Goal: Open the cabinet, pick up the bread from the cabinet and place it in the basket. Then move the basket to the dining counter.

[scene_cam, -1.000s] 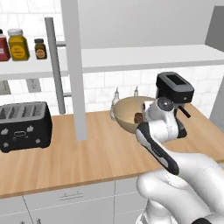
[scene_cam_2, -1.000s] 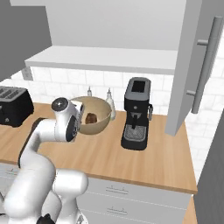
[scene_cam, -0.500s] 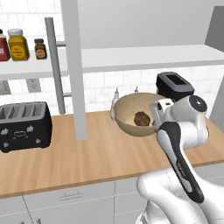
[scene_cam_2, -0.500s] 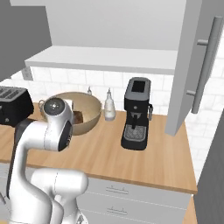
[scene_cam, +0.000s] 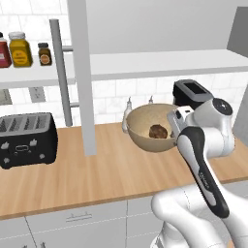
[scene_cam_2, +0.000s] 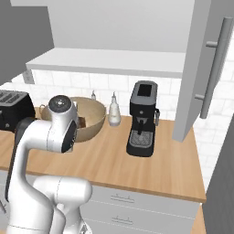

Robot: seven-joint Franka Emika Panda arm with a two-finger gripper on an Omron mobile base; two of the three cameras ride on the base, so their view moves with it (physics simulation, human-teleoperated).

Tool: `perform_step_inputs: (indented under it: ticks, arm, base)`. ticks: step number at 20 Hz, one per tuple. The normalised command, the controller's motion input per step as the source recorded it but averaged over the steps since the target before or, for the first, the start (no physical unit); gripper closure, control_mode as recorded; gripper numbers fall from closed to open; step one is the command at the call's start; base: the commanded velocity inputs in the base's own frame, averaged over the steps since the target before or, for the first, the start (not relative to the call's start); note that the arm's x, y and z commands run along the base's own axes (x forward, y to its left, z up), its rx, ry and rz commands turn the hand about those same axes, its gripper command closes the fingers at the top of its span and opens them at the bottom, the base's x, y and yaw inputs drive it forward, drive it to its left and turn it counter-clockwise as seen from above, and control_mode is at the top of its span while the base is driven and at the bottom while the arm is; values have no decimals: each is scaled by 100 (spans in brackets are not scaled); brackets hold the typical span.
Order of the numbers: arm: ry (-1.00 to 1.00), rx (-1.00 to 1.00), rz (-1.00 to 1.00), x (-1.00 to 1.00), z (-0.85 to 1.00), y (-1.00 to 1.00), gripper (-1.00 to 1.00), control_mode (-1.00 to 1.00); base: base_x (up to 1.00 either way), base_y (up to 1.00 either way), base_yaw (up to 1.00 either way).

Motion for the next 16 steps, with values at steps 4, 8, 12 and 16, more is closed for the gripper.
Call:
perform_step_inputs:
  ticks: [4, 8, 12, 16]
  arm:
    - [0, 0, 0, -4, 0, 0, 100, -100]
    - [0, 0, 0, -21, 0, 0, 100, 100]
    - [0, 0, 0, 0, 0, 0, 100, 100]
    - [0, 0, 0, 0, 0, 0, 100, 100]
  base:
    - [0, 0, 0]
    - [-75, 0, 2]
    - [-100, 0, 16]
    - [-100, 0, 60]
